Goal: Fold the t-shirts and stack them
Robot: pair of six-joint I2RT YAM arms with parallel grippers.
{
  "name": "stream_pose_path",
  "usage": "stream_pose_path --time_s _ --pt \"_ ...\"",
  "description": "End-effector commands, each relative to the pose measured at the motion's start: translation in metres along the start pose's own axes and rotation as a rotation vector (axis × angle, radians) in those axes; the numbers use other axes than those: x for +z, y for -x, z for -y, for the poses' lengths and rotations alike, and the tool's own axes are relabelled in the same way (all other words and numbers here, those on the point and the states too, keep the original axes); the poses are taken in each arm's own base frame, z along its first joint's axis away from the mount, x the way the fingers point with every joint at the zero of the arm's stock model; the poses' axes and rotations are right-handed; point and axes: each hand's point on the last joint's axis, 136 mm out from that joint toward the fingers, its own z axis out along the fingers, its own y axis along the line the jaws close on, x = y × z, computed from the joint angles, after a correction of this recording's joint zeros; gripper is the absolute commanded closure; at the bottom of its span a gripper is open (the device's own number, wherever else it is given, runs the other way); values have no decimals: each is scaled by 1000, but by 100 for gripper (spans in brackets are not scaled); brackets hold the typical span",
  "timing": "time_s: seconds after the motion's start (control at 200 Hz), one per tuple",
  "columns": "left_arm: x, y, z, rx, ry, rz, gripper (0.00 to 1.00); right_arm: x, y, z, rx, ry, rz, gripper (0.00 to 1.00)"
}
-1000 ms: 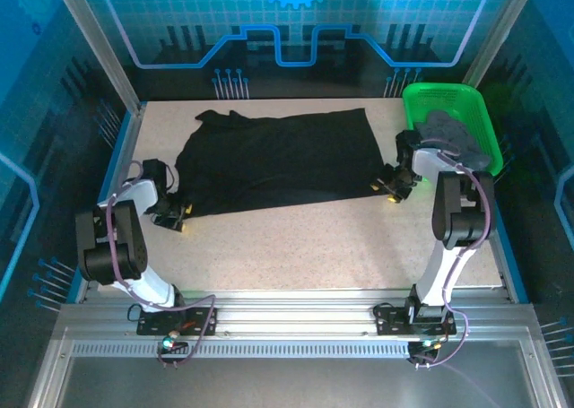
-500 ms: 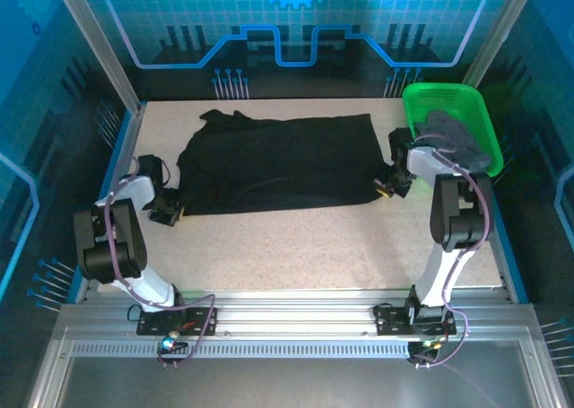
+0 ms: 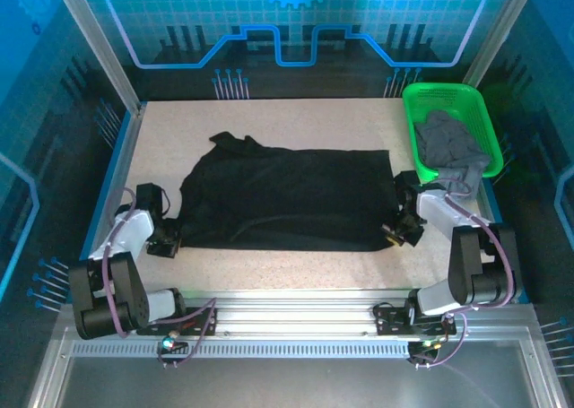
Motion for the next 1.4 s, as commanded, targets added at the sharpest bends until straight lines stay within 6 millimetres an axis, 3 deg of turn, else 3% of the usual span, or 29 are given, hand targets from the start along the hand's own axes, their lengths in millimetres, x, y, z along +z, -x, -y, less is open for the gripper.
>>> stream_pose_path --time_s 0.0,0.085,0.16,0.24,0.33,0.375,0.47,0.515,0.57,0.7,1.03,1.396 --pt "2 7 -21 -69 71 45 87 5 -10 14 17 -70 -30 98" --pt "-7 11 -18 -85 64 65 78 -1 -6 15 17 -89 -24 79" --pt "-24 16 -15 -103 47 105 56 -15 3 9 2 -70 25 57" --pt "-46 14 -8 -94 16 143 44 -35 13 -3 -50 -41 98 47" --pt "-61 -7 8 -69 -52 126 43 -68 22 -39 -157 73 188 43" --pt "-63 -27 17 -50 -96 83 42 -81 18 -72 -252 211 211 41" --pt "-53 -76 34 -2 -178 -55 41 -110 -18 -150 -472 624 162 41" --pt "-45 -98 32 -2 -179 -109 39 -123 -37 -174 -559 752 135 39" --pt "-36 -119 31 -7 -186 -156 35 -129 -54 -188 -625 800 106 39" --pt "-24 -142 32 -11 -189 -181 35 -115 -63 -193 -630 781 62 40" --pt "-5 -156 52 3 -192 -196 45 -106 -66 -184 -617 764 49 42" --pt "-16 -159 76 46 -229 -175 86 -100 -64 -179 -593 735 43 47"
